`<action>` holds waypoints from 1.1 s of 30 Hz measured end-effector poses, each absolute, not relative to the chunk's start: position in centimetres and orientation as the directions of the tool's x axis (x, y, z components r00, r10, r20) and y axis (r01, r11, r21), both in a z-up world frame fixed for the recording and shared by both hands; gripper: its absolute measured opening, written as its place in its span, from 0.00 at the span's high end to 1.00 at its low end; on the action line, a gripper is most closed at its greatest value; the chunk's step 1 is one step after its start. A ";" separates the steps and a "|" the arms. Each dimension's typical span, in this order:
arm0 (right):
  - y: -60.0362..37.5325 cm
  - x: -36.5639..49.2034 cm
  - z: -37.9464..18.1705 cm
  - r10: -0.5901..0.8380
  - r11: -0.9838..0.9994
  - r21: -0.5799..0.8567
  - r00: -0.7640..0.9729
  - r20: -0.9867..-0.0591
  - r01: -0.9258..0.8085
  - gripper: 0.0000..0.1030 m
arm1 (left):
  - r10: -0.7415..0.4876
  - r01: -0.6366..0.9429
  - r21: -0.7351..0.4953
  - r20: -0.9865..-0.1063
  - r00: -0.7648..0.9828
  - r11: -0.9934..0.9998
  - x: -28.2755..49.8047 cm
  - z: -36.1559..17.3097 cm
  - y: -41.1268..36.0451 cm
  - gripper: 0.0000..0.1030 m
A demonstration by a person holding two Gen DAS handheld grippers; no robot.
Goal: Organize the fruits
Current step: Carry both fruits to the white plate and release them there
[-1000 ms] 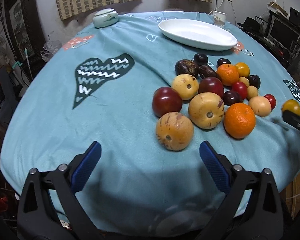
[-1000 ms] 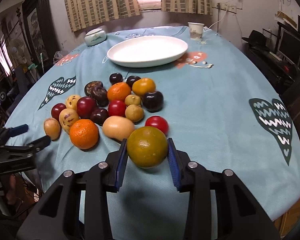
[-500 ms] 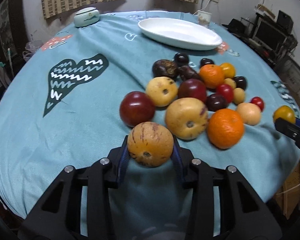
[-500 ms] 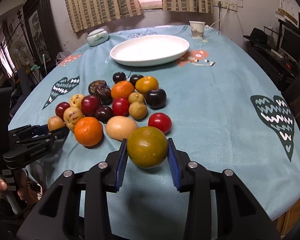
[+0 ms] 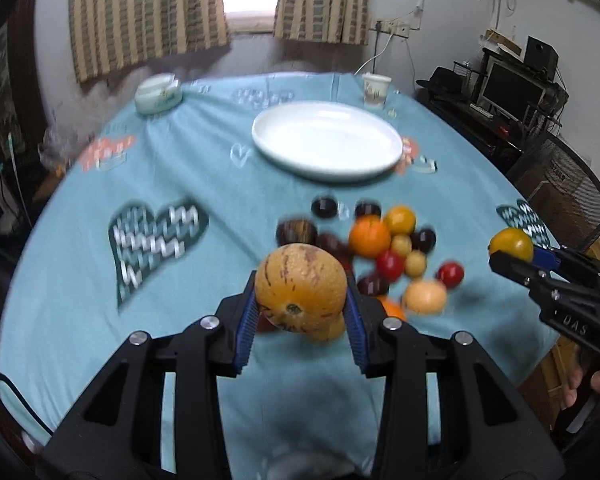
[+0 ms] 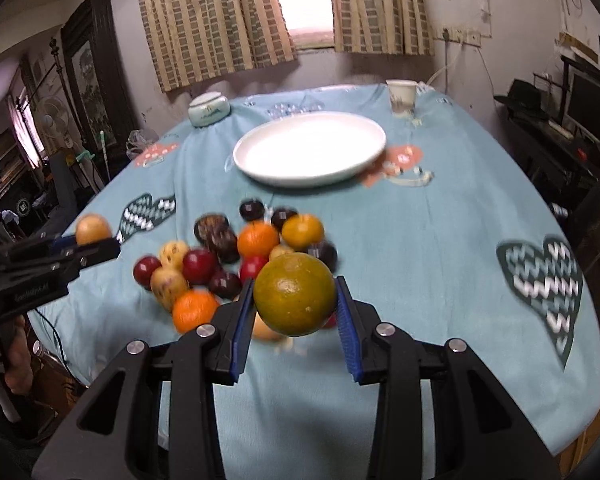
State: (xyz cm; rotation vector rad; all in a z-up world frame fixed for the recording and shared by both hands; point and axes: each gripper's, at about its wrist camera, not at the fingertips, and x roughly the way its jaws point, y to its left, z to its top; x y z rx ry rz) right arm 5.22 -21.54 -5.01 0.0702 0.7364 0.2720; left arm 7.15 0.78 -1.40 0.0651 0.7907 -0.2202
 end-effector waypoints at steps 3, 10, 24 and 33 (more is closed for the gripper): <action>-21.3 7.9 -3.3 0.282 0.958 0.140 0.713 -0.642 -0.252 0.62 | -0.160 0.229 0.005 -0.702 0.694 0.973 10.9 0.7 -0.4 0.61; -21.2 21.8 -0.1 0.288 0.954 0.133 0.690 -0.665 -0.270 0.62 | -0.093 0.199 0.065 -0.718 0.690 0.978 25.8 3.4 -4.0 0.61; -18.6 42.5 -8.4 0.275 0.923 0.102 0.453 -0.848 -0.370 0.63 | -0.136 0.153 -0.074 -0.883 0.449 0.985 46.2 -5.9 -6.8 0.61; -18.3 44.0 -9.3 0.195 0.945 0.015 0.523 -0.830 -0.327 0.34 | -0.114 0.107 -0.073 -0.879 0.462 0.992 47.8 -6.6 -6.0 0.23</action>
